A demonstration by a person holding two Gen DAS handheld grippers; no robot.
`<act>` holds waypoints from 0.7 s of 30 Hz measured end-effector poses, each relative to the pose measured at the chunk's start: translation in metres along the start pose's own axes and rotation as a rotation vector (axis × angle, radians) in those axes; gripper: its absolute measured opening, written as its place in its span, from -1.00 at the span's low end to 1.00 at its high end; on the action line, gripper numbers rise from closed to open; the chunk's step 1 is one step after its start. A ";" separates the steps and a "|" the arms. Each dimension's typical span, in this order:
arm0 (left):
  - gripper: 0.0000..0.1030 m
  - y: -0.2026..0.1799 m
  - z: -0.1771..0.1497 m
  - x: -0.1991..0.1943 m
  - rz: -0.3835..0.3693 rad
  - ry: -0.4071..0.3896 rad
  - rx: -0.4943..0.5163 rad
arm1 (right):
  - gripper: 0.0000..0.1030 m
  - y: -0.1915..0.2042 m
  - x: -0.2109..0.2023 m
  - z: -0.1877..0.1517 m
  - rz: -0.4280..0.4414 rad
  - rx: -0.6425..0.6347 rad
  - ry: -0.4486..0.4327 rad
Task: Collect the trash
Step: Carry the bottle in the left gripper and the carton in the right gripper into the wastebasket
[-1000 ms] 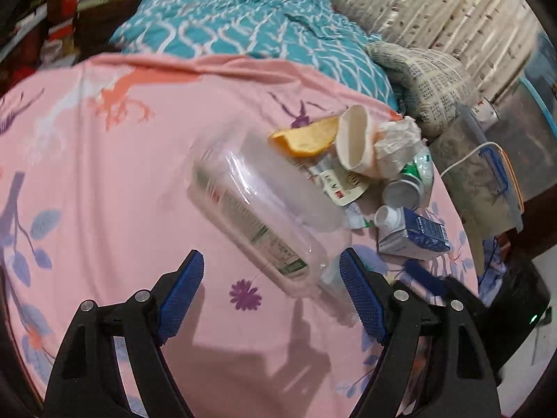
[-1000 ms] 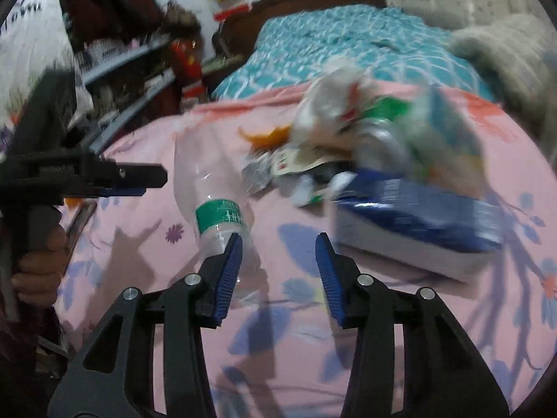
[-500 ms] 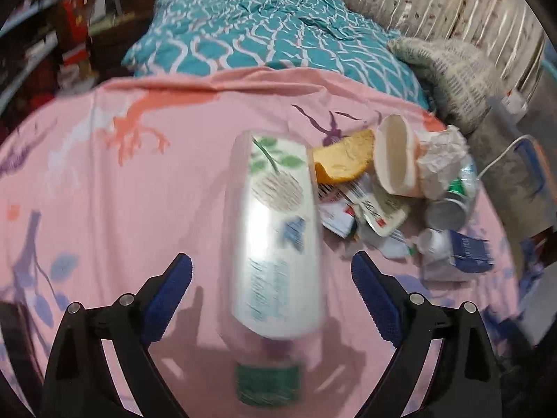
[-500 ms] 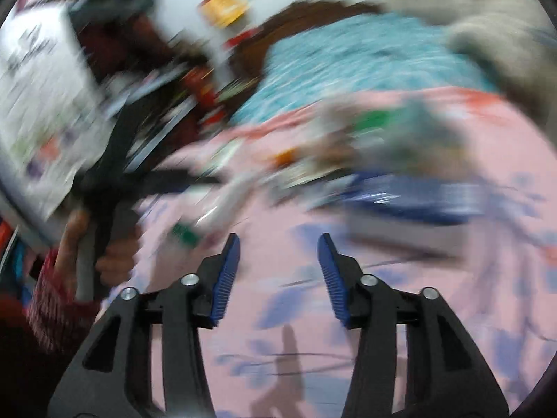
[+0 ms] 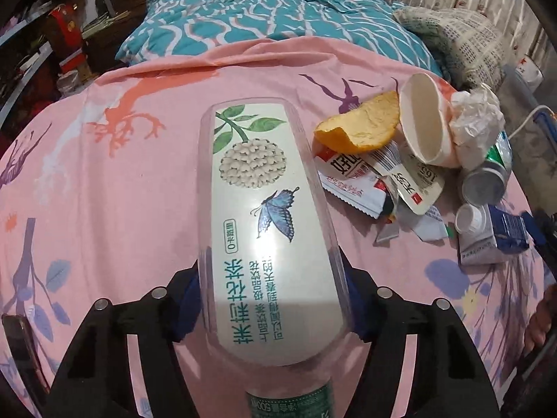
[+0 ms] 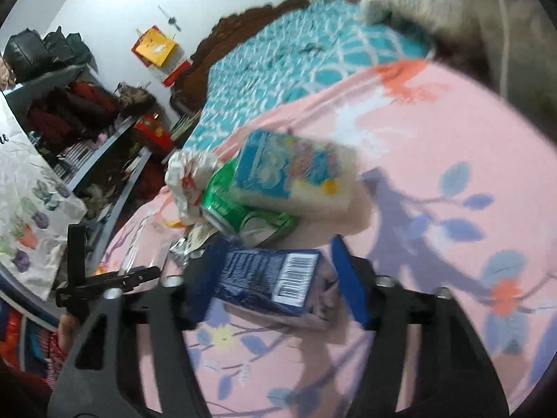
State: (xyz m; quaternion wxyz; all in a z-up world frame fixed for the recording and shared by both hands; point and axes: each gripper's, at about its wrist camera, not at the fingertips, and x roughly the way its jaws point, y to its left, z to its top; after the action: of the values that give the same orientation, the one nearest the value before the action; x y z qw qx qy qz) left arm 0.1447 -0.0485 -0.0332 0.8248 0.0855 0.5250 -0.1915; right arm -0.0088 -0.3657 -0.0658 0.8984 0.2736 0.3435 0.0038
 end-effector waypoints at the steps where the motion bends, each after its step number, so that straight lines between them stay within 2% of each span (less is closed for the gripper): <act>1: 0.20 0.000 -0.003 -0.002 -0.006 0.000 0.010 | 0.08 0.005 0.004 -0.004 -0.001 -0.013 0.011; 5: 0.19 0.005 -0.015 -0.010 -0.045 0.012 0.014 | 0.09 0.039 0.005 -0.035 0.083 -0.101 0.104; 8: 0.19 0.010 -0.025 -0.016 -0.074 0.019 0.011 | 0.15 0.074 -0.005 -0.065 0.106 -0.252 0.157; 10: 0.19 0.012 -0.030 -0.020 -0.069 0.019 0.008 | 0.56 0.093 -0.008 -0.077 0.049 -0.362 0.134; 11: 0.19 0.014 -0.031 -0.022 -0.069 0.019 0.003 | 0.62 0.099 -0.009 -0.079 0.001 -0.400 0.103; 12: 0.19 0.014 -0.032 -0.024 -0.070 0.017 -0.002 | 0.67 0.107 -0.006 -0.080 -0.053 -0.446 0.063; 17: 0.18 0.017 -0.037 -0.044 -0.074 -0.023 -0.022 | 0.69 0.125 0.025 -0.082 -0.103 -0.508 0.082; 18: 0.18 0.017 -0.038 -0.051 -0.076 -0.037 -0.019 | 0.64 0.128 0.034 -0.083 -0.138 -0.525 0.090; 19: 0.18 0.016 -0.039 -0.056 -0.076 -0.046 -0.015 | 0.29 0.128 0.041 -0.084 -0.158 -0.536 0.105; 20: 0.18 0.015 -0.041 -0.063 -0.078 -0.059 -0.008 | 0.06 0.127 0.044 -0.086 -0.165 -0.538 0.120; 21: 0.18 0.013 -0.042 -0.071 -0.087 -0.073 -0.002 | 0.00 0.124 0.045 -0.086 -0.167 -0.528 0.133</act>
State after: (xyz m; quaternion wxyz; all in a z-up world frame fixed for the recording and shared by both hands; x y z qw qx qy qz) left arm 0.0888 -0.0060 0.0113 0.8343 0.0547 0.4981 -0.2299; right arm -0.0050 -0.2096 -0.0855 0.9113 0.0002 0.4101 0.0369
